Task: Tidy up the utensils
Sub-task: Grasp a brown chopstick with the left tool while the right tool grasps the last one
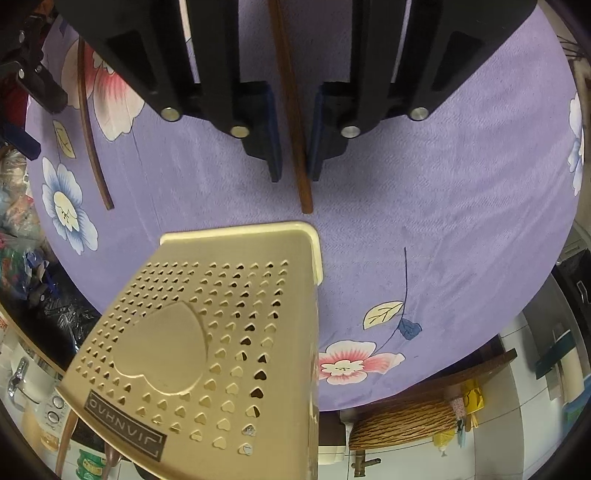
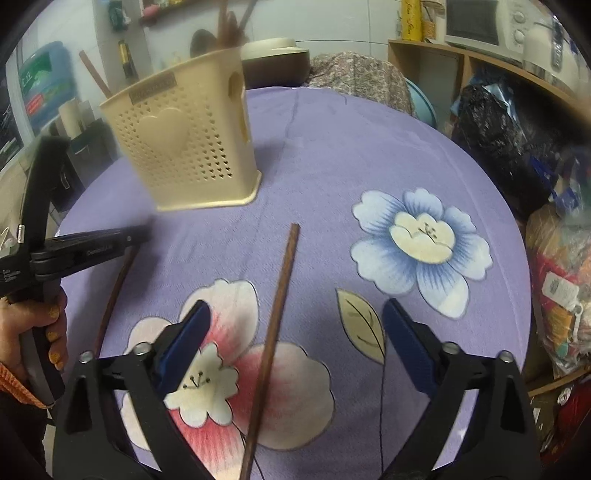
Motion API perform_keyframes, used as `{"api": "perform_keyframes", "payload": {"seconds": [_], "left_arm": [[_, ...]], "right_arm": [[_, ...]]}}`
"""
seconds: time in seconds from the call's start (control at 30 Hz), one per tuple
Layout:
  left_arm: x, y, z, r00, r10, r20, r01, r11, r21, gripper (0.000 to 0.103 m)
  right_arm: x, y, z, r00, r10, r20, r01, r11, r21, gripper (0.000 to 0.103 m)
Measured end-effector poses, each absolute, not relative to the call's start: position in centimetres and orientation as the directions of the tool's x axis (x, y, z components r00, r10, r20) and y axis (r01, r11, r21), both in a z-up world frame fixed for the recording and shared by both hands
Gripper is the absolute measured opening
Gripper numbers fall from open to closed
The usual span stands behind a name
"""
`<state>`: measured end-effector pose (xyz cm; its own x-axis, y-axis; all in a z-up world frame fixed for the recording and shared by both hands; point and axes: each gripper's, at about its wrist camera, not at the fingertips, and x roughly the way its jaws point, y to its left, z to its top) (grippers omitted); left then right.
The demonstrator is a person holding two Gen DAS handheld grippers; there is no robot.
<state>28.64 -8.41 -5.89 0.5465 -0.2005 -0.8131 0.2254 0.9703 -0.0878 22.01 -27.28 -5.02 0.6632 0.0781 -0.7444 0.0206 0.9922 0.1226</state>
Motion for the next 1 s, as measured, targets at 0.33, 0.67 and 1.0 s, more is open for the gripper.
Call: {"api": "perform_keyframes", "payload": {"seconds": [0.33, 0.67, 1.0], "left_arm": [[28.7, -8.6, -5.9, 0.55, -0.198, -0.811, 0.225, 0.971, -0.085, 0.01], [28.9, -8.9, -6.0, 0.556, -0.19, -0.809, 0.225, 0.972, -0.073, 0.01], [28.8, -9.4, -5.9, 0.569, -0.173, -0.804, 0.231, 0.972, -0.047, 0.009]], "right_arm": [[26.6, -26.5, -6.3, 0.612, 0.082, -0.787, 0.036, 0.991, 0.131, 0.042], [28.1, -25.4, -7.1, 0.598, 0.048, -0.8, 0.033, 0.996, 0.085, 0.02], [28.2, -25.2, -7.0, 0.599, 0.081, -0.797, -0.004, 0.995, 0.098, 0.01]]}}
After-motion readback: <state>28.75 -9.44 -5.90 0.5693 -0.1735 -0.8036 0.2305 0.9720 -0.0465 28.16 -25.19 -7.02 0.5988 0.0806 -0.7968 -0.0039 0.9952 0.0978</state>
